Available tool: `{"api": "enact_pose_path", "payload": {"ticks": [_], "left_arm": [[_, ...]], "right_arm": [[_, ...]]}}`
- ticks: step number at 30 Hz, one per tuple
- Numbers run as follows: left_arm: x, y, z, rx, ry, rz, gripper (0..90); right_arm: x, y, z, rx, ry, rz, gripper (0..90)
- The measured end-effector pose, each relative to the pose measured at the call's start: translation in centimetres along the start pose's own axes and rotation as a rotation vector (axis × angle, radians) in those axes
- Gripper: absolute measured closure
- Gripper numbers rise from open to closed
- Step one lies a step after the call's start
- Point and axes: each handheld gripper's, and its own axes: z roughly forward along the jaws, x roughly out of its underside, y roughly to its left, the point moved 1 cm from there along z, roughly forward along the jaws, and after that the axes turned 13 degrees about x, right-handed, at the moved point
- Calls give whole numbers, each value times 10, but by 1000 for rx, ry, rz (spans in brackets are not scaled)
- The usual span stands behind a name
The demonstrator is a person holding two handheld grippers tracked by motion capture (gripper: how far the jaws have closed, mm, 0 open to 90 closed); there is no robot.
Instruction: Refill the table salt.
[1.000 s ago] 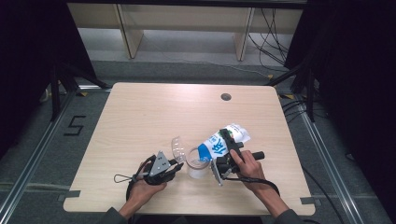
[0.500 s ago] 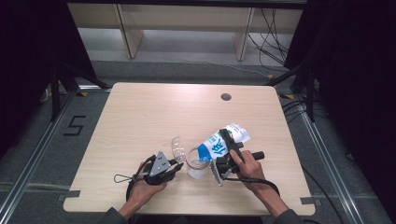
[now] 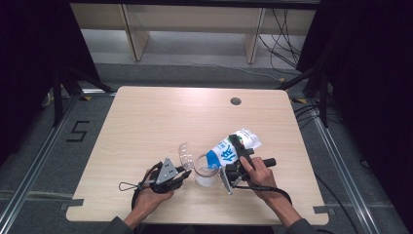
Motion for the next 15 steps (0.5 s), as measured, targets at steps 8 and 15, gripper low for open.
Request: {"api": "enact_pose_path", "payload": {"ticks": [8, 15], "left_arm": [[0, 0, 0, -3, -2, -6, 738], [0, 0, 0, -3, -2, -6, 738]], "right_arm": [[0, 0, 0, 2, -2, -3, 541], [-1, -5, 3, 21, -52, -57, 544]]}}
